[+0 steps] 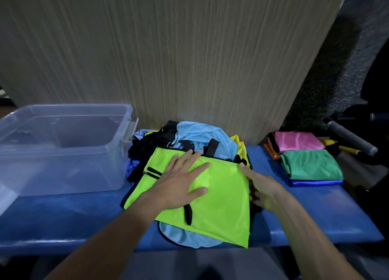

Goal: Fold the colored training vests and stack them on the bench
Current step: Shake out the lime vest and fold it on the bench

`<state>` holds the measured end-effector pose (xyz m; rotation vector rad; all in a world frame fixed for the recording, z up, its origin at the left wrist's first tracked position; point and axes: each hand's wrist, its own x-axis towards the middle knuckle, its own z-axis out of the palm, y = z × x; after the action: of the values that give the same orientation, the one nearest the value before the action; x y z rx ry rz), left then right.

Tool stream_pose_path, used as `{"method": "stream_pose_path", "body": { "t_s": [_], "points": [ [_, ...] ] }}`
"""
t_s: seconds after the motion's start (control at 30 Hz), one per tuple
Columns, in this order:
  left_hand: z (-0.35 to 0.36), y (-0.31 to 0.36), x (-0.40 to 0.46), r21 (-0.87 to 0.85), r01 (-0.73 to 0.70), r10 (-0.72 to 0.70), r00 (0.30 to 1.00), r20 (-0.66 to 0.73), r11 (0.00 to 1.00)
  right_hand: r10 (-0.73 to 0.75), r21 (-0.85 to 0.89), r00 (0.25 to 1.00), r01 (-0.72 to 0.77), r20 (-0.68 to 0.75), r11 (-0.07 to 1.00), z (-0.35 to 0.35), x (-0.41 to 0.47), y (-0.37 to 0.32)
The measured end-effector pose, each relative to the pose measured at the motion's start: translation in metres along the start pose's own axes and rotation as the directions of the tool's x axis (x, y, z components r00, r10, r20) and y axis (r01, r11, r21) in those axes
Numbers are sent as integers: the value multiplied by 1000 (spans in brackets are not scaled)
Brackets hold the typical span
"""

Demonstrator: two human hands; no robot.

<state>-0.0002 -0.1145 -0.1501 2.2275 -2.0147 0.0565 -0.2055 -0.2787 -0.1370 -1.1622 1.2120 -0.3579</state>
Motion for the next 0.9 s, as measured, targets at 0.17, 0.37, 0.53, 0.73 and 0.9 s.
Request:
{"method": "stream_pose_path", "body": {
  "t_s": [0.17, 0.37, 0.53, 0.73, 0.9],
  "points": [
    [12, -8, -4, 6, -48, 48, 997, -61, 999, 31, 26, 999, -32, 29, 999, 1, 4, 2],
    [14, -10, -6, -10, -51, 50, 997, -57, 999, -17, -43, 1000, 16, -19, 999, 6, 8, 1],
    [11, -8, -7, -34, -38, 35, 997, -64, 999, -149, 10, 983, 151, -107, 988, 14, 6, -3],
    [3, 22, 6, 91, -44, 51, 996, -72, 995, -235, 74, 954, 252, -185, 965, 4, -3, -7],
    [17, 71, 30, 95, -113, 112, 993, 24, 989, -246, 41, 925, 268, -290, 962, -42, -7, -2]
  ]
}}
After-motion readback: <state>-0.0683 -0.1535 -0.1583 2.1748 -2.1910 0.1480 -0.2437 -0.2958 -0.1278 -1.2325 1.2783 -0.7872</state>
